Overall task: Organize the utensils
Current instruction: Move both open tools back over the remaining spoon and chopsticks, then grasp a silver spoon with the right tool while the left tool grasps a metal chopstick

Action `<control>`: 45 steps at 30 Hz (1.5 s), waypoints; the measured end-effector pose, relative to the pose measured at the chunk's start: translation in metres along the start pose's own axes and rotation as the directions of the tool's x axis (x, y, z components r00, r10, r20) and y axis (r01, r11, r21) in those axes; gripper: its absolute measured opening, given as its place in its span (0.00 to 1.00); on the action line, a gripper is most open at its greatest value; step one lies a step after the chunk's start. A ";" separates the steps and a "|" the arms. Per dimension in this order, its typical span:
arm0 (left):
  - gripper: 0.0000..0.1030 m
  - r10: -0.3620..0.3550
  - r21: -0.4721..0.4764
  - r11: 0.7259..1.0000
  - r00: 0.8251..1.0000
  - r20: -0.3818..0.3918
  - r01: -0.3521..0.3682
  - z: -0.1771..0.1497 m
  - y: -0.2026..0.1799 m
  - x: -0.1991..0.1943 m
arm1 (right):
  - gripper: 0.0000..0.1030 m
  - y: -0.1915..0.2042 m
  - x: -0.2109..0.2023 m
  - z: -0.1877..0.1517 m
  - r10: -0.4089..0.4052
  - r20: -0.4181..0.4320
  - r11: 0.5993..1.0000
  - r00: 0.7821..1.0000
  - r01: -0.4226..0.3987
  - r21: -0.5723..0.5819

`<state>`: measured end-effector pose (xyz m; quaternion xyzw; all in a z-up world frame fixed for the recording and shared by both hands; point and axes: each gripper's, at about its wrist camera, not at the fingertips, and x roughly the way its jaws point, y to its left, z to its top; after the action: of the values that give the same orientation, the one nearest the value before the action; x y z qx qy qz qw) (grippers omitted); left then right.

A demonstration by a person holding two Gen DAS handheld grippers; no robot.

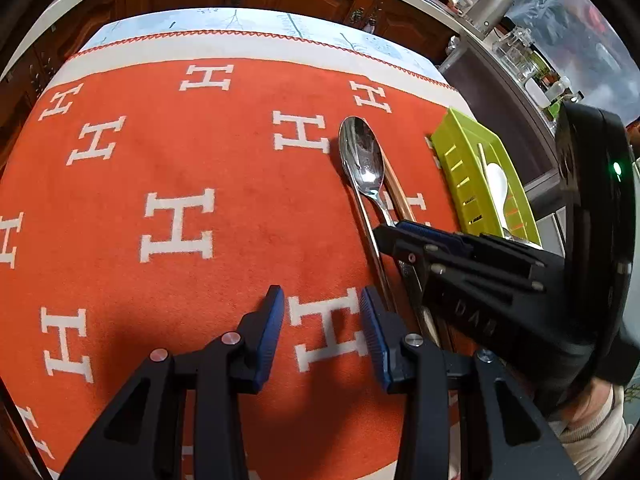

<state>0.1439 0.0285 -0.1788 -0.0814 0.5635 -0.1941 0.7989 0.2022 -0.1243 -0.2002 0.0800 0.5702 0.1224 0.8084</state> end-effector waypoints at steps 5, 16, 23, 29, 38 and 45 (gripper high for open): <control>0.37 -0.007 -0.033 0.999 1.000 0.004 0.007 0.002 0.009 0.000 | 0.08 -0.009 0.005 0.013 0.058 -0.018 0.998 0.998 -0.058 0.005; 0.37 -0.008 -0.042 0.999 1.000 0.006 0.008 0.002 0.015 -0.002 | 0.04 0.028 -0.006 -0.002 -0.102 0.080 0.982 0.992 0.113 -0.153; 0.37 -0.013 -0.047 0.999 1.000 0.008 0.013 0.001 0.016 -0.001 | 0.03 0.034 -0.010 -0.008 -0.087 0.074 0.983 0.993 0.098 -0.157; 0.37 -0.019 -0.053 0.998 1.000 0.007 0.020 0.000 0.018 -0.002 | 0.03 0.029 -0.001 -0.009 -0.073 0.037 0.988 0.997 0.078 -0.137; 0.36 -0.022 -0.051 0.998 1.000 -0.005 0.022 0.001 0.018 0.001 | 0.03 0.030 0.003 -0.011 -0.093 0.034 0.987 0.995 0.096 -0.125; 0.36 -0.022 -0.028 0.999 1.000 -0.018 0.022 0.004 0.007 0.001 | 0.02 0.012 -0.027 -0.013 -0.042 0.094 0.999 0.995 0.044 -0.029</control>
<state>0.1491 0.0346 -0.1805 -0.0970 0.5725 -0.1959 0.7902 0.1804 -0.1206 -0.1768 0.0608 0.5316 0.1098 0.8376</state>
